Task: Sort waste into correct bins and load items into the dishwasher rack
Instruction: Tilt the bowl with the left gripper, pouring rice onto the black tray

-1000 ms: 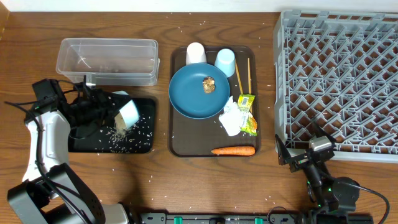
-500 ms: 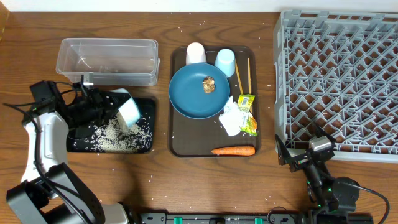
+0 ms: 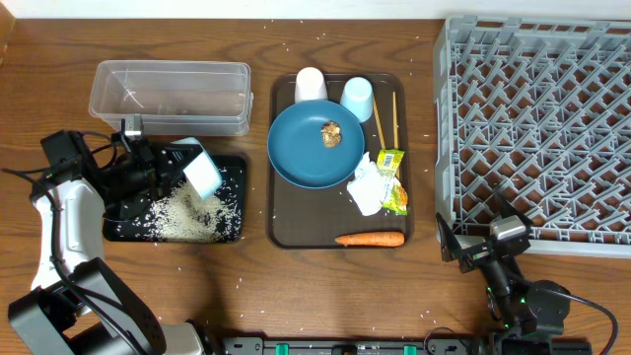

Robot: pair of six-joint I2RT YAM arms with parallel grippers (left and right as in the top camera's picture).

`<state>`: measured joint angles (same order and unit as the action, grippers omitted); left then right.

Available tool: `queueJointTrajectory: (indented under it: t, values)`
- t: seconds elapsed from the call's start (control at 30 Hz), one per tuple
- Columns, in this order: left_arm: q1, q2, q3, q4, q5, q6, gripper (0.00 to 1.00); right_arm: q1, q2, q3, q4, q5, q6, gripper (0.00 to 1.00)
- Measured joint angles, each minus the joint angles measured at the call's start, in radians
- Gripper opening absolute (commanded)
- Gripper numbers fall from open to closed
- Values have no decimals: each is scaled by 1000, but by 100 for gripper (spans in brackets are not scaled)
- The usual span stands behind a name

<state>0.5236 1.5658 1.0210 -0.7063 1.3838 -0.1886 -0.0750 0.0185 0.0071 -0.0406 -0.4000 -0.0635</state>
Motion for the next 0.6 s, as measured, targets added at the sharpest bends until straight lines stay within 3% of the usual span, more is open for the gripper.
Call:
queueJointTrajectory:
  t: [0.6]
  values:
    - [3,4,0,1,30,-70,6,0,0,0,0,0,0,99]
